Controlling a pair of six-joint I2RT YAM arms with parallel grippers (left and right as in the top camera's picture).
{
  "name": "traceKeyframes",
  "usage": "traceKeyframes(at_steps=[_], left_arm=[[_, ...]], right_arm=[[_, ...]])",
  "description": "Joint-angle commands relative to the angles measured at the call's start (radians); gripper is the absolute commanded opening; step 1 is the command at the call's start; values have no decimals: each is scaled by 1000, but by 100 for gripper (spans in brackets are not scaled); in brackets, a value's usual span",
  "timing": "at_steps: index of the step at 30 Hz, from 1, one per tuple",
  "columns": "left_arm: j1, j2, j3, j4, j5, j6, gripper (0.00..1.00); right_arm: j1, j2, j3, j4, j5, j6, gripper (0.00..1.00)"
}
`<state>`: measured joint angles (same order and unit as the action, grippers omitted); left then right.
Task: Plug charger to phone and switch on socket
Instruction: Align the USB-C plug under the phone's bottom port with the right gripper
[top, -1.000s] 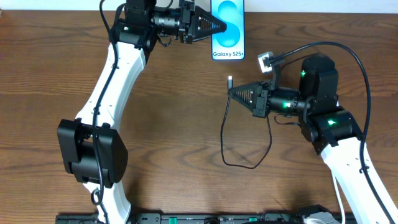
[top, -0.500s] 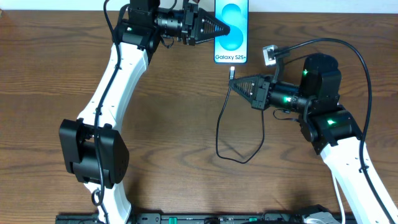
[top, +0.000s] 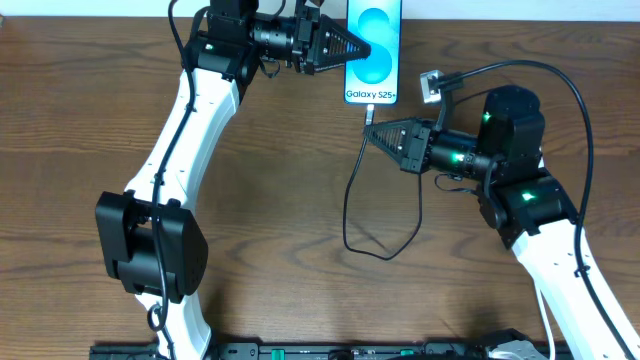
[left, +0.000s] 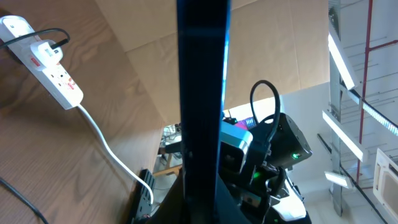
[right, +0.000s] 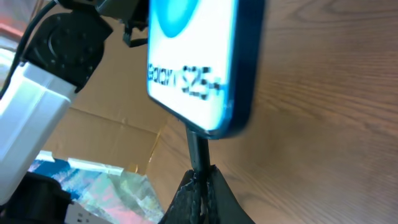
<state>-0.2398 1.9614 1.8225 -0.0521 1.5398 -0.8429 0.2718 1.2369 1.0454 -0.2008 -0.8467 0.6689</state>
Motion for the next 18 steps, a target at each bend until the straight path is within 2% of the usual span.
traceKeyframes(at_steps=[1, 18], left_arm=[[-4, -30, 14, 9, 31, -4, 7], [-4, -30, 14, 9, 31, -5, 7]], right_arm=[[18, 5, 8, 6, 1, 18, 1], [17, 6, 8, 29, 11, 25, 1]])
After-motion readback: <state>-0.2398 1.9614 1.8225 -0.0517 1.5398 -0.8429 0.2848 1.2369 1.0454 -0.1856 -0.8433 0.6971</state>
